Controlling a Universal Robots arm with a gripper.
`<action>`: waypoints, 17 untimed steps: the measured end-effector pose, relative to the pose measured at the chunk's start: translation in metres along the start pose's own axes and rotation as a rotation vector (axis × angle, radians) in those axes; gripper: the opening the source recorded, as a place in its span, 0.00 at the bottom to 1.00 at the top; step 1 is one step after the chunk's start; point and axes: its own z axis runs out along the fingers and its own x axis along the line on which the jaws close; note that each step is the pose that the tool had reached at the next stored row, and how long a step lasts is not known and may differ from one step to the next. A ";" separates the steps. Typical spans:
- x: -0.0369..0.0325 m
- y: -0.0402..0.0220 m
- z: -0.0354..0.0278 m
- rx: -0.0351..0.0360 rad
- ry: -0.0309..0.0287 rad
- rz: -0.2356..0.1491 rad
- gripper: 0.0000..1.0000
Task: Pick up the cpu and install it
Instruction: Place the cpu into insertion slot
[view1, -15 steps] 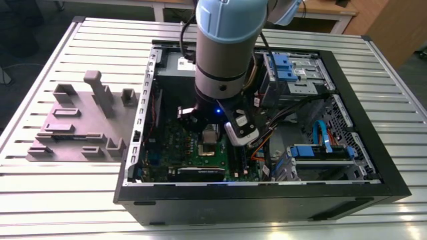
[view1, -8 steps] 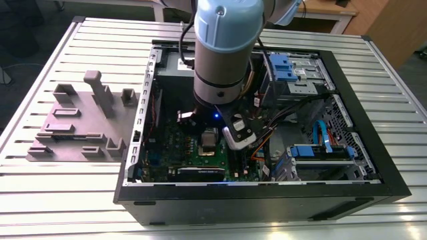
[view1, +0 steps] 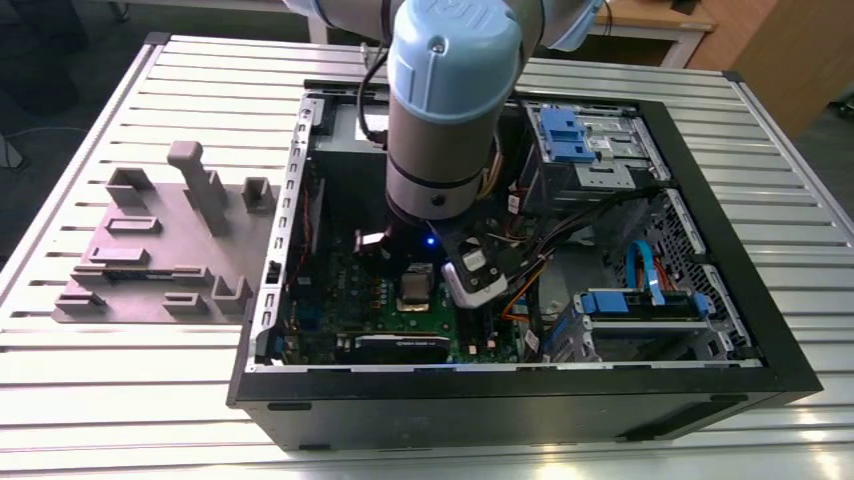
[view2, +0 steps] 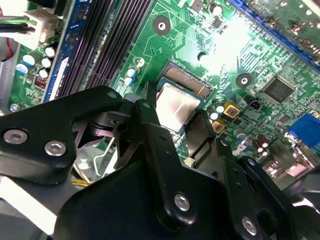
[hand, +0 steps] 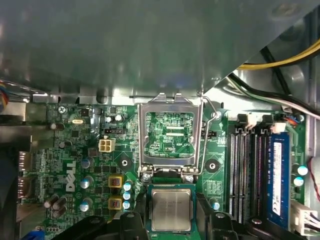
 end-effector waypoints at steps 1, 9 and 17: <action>0.0001 0.0000 0.0009 0.0014 0.0004 0.000 0.47; 0.0010 -0.0014 0.0016 0.0069 0.0006 0.000 0.47; 0.0019 -0.0038 0.0040 0.0068 0.0006 0.003 0.47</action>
